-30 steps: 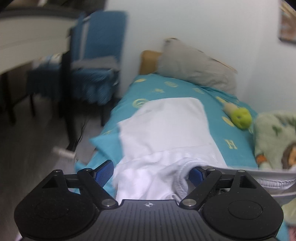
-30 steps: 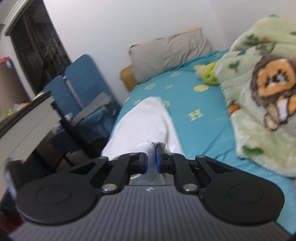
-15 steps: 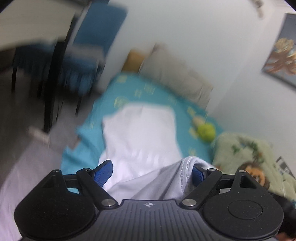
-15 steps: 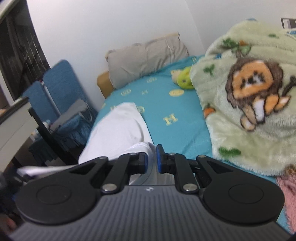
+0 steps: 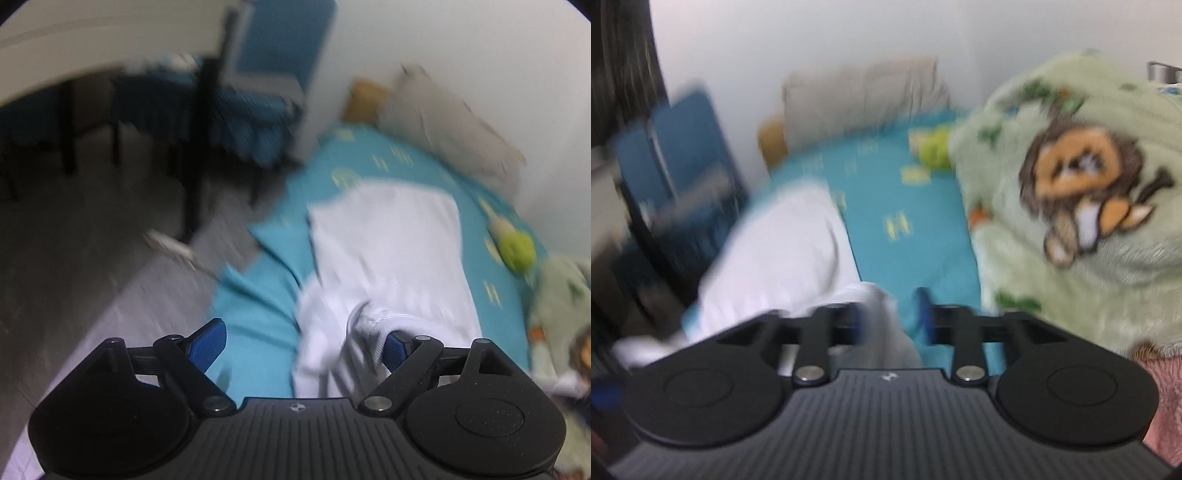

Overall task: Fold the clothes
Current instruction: 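Raise the shirt high with both grippers and shake it out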

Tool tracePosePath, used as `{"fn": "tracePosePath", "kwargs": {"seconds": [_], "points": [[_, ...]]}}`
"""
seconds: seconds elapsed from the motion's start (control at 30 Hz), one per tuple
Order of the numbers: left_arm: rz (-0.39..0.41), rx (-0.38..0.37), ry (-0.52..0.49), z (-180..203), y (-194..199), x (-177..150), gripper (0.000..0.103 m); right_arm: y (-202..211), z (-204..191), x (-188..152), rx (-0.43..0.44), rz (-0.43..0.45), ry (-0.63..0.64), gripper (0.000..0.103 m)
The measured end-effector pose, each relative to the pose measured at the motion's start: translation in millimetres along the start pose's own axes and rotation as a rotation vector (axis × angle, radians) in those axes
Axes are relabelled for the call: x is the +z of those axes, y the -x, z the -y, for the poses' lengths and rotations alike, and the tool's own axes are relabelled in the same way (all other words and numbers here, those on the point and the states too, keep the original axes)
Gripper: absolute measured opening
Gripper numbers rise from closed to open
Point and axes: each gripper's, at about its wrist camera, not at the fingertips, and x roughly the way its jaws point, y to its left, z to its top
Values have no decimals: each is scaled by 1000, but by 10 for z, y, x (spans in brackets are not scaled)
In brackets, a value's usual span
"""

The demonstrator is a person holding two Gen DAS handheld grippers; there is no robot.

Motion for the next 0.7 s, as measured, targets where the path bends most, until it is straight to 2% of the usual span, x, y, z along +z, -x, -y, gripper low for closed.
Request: {"fn": "tracePosePath", "kwargs": {"seconds": [0.03, 0.17, 0.23, 0.3, 0.37, 0.47, 0.63, 0.7], "points": [[35, 12, 9, -13, 34, 24, 88, -86, -26, -31, -23, -46, 31, 54], [110, 19, 32, 11, 136, 66, 88, -304, -93, -167, -53, -159, 93, 57], [138, 21, 41, 41, 178, 84, 88, -331, -65, -202, -64, -162, 75, 57], [157, 23, 62, 63, 215, 109, 90, -234, -4, -125, -62, -108, 22, 57], [152, 1, 162, 11, 247, 187, 91, -104, 54, 1, -53, -50, -39, 57], [251, -41, 196, 11, 488, 341, 91, 264, -1, 351, -12, 102, -49, 57], [479, -94, 122, 255, 1188, 781, 91, 981, -245, 1052, 39, 328, -53, 57], [527, -109, 123, 361, 1474, 1039, 91, 1267, -326, 1330, 67, 405, -56, 57]]}}
